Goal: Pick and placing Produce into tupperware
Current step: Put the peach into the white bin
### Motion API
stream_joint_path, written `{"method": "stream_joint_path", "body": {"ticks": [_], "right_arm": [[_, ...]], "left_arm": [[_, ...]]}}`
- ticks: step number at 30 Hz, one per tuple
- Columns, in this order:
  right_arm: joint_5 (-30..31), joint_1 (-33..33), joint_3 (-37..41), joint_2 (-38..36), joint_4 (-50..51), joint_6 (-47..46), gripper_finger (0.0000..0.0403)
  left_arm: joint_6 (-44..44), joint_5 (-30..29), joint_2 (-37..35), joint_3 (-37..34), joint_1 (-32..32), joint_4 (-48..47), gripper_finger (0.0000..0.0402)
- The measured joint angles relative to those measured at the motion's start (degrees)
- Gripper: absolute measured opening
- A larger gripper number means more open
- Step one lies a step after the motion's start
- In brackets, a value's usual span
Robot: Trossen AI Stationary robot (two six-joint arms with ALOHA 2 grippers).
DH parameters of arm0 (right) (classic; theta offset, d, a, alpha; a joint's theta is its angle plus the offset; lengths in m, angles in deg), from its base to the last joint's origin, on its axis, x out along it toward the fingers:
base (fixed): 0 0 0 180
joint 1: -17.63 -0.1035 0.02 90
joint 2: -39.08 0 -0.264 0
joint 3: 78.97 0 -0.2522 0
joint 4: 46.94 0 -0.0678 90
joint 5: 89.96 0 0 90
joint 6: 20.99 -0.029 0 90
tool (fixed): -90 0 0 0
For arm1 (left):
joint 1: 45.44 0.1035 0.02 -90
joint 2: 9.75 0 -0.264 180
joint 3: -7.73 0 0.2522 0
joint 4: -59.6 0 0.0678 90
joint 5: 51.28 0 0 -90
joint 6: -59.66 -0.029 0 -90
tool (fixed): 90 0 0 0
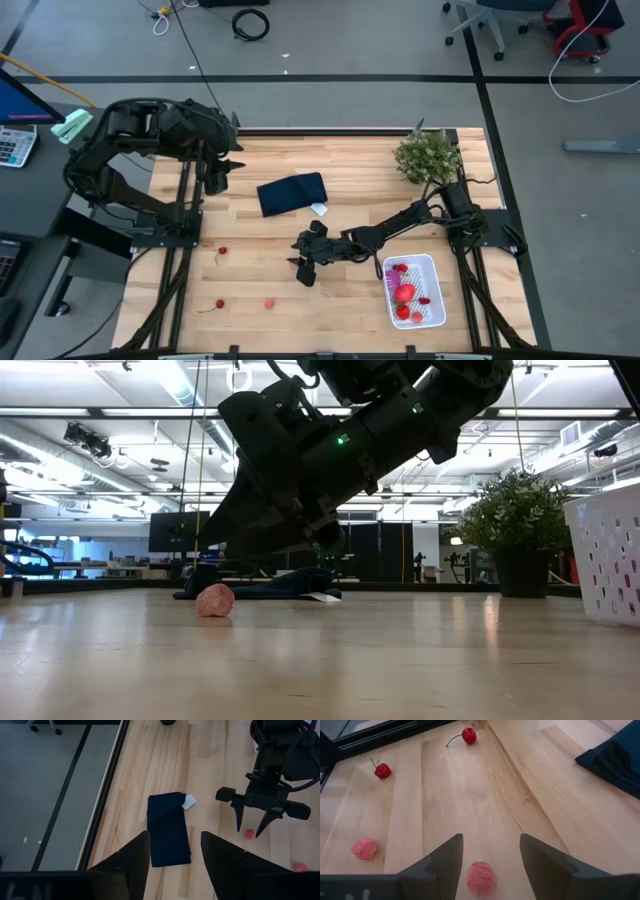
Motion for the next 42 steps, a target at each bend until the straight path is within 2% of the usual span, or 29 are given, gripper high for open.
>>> {"method": "stream_joint_path", "body": {"ticks": [26, 42], "right_arm": [[-0.02, 1.05, 0.03, 0.11, -3.31, 1.42, 0.0206], [-0.02, -1.48, 0.07, 0.11, -1.72, -0.06, 0.0200]], "left_arm": [[-0.02, 0.00, 0.00, 0.00, 0.01, 2.03, 0.0187], [0.05, 0.00, 0.00, 0.00, 0.00, 2.05, 0.0186]]}}
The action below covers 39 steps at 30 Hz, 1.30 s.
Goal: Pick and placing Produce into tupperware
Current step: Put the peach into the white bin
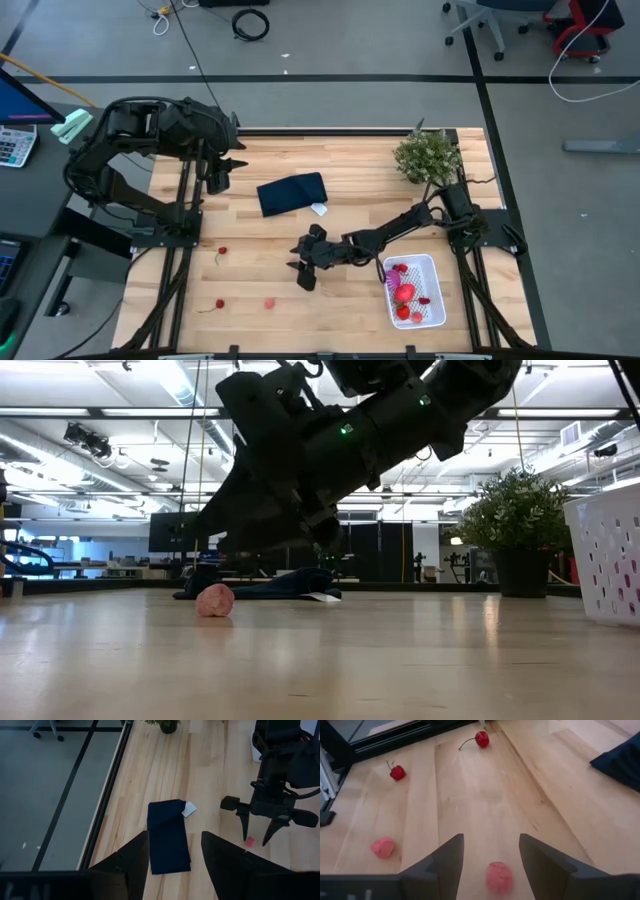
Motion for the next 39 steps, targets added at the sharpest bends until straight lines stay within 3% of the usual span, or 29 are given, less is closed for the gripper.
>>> {"method": "stream_joint_path", "body": {"ticks": [13, 18, 24, 31, 39], "right_arm": [[0.23, -0.95, -3.94, 7.85, -1.85, 1.02, 0.0200], [0.19, -1.20, -4.34, 8.31, 2.17, -0.72, 0.0198], [1.18, -1.95, -4.27, 7.53, 5.00, -2.83, 0.0156], [-0.85, -2.38, -3.97, -0.28, 13.83, -3.70, 0.0081], [-11.26, -6.07, -4.03, -17.23, 41.14, -20.71, 0.0076]], "left_arm": [[0.47, 0.02, 0.01, 0.01, -0.01, -0.05, 0.0187], [0.48, 0.02, 0.02, 0.02, -0.01, -0.09, 0.0183], [0.49, 0.04, 0.02, 0.02, -0.01, -0.38, 0.0183], [0.50, 0.04, 0.00, 0.00, -0.01, -0.43, 0.0187], [0.54, 0.02, 0.00, 0.00, -0.01, -0.66, 0.0182]]}}
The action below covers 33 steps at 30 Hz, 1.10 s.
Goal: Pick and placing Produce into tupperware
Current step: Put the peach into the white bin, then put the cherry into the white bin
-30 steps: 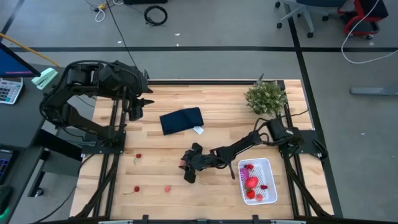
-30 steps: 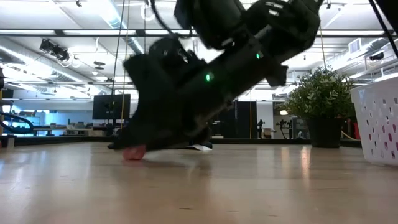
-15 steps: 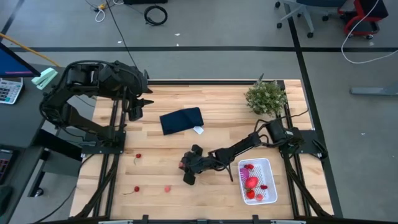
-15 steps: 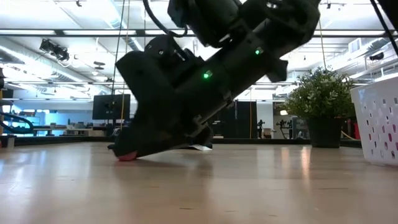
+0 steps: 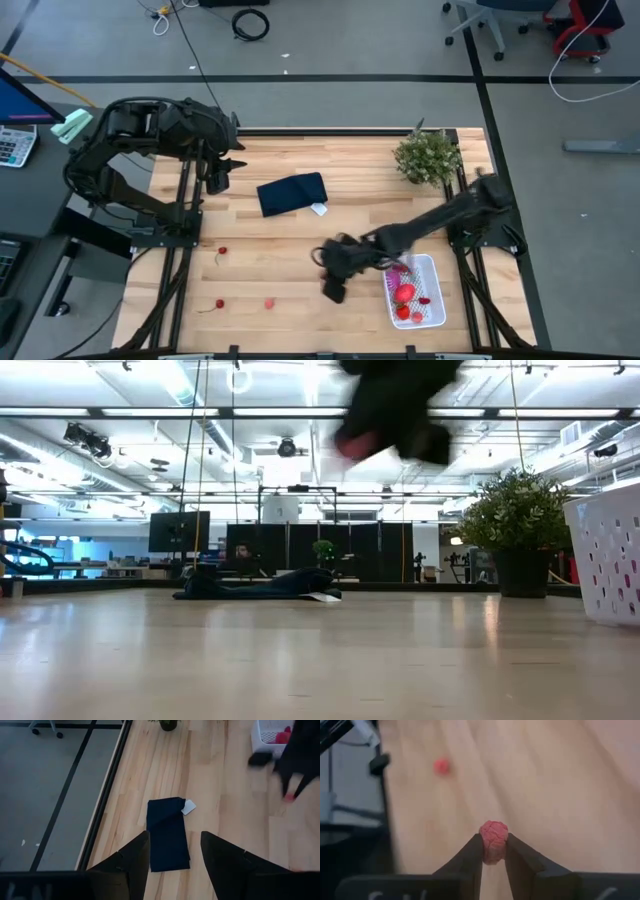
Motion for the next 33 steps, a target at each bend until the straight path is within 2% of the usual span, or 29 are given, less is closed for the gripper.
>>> {"method": "stream_joint_path", "body": {"ticks": [3, 6, 9, 12, 14, 20, 26, 29, 33], "right_arm": [[0.36, -4.26, -0.06, -6.19, 14.23, -10.61, 0.0076], [4.87, -10.26, -0.04, -10.50, 29.68, -26.71, 0.0074], [7.97, -16.95, -0.04, -12.19, 40.34, -41.57, 0.0075], [3.03, -22.45, -0.04, -11.64, 42.77, -52.63, 0.0084], [-0.21, -25.30, -0.04, -10.53, 42.52, -56.63, 0.0094], [-6.09, -28.41, -0.04, -5.72, 41.84, -59.62, 0.0139], [-6.48, -26.67, -0.04, -3.45, 39.66, -53.92, 0.0186], [-0.83, -24.76, -0.04, -3.75, 38.69, -49.60, 0.0200], [14.59, -20.74, -0.03, -5.14, 30.59, -39.96, 0.0206]], "left_arm": [[0.00, 0.03, 0.00, 0.01, 0.00, -0.29, 0.0185], [0.04, 0.00, 0.00, 0.02, 0.02, -0.50, 0.0188], [0.13, 0.00, 0.00, 0.01, 0.01, -0.50, 0.0186], [0.97, 0.02, 0.00, 0.02, 0.01, -0.50, 0.0183], [1.53, 0.02, 0.00, 0.02, 0.02, -0.50, 0.0181], [1.55, 0.02, 0.00, 0.02, 0.02, -0.48, 0.0186], [1.57, 0.02, 0.00, 0.02, 0.00, -0.48, 0.0185], [1.57, 0.02, 0.00, 0.00, 0.01, -0.39, 0.0182], [1.51, 0.01, 0.00, 0.00, 0.00, 0.38, 0.0183]]}}
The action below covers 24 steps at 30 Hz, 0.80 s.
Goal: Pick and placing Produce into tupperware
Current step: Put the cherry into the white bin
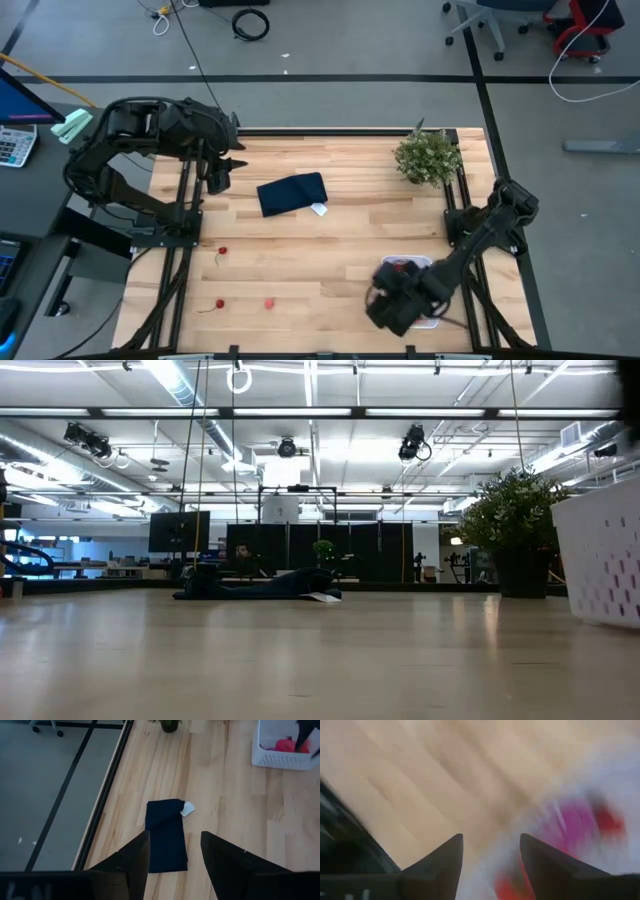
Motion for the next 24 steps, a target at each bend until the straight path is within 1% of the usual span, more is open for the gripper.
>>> {"method": "stream_joint_path", "body": {"ticks": [3, 4, 5, 6, 8, 10, 13, 16, 18, 20, 24], "right_arm": [[12.15, 3.58, -0.01, -0.09, -12.29, 13.43, 0.0203], [14.92, 4.97, -0.01, 0.40, -17.95, 18.29, 0.0201], [15.86, 6.44, -0.01, 1.13, -23.99, 23.44, 0.0200], [15.27, 8.01, -0.10, 2.41, -29.60, 28.50, 0.0199], [11.28, 10.76, -0.09, 5.48, -39.25, 37.22, 0.0196], [7.27, 13.20, -0.03, 8.84, -46.36, 43.11, 0.0193], [2.92, 16.12, -0.03, 13.31, -53.76, 47.96, 0.0189], [-0.39, 18.31, -0.01, 17.59, -58.53, 49.12, 0.0185], [-2.69, 19.34, 0.04, 19.50, -61.07, 49.15, 0.0181], [-4.43, 19.74, 0.04, 20.52, -62.51, 49.16, 0.0178], [-5.26, 19.46, 0.04, 21.28, -61.87, 49.15, 0.0170]], "left_arm": [[0.00, -0.01, 0.00, 0.00, 0.00, 0.10, 0.0186], [0.01, 0.00, 0.00, 0.01, 0.00, 0.08, 0.0187], [0.02, 0.01, 0.00, 0.00, 0.00, 0.08, 0.0187], [0.02, 0.01, 0.00, 0.00, 0.00, 0.06, 0.0187], [0.49, 0.00, 0.00, 0.01, 0.00, -0.21, 0.0186], [2.75, 0.01, 0.00, 0.01, -0.06, -1.49, 0.0184], [6.17, 0.01, 0.00, 0.00, -0.67, -5.25, 0.0184], [8.90, 0.04, -0.81, -2.20, -2.30, -5.20, 0.0185], [11.11, 0.19, -2.05, -5.35, -3.82, -5.26, 0.0185], [13.62, 0.19, -4.27, -10.25, -5.81, -5.38, 0.0183], [19.80, 0.18, -8.47, -24.46, -9.82, -4.34, 0.0179]]}}
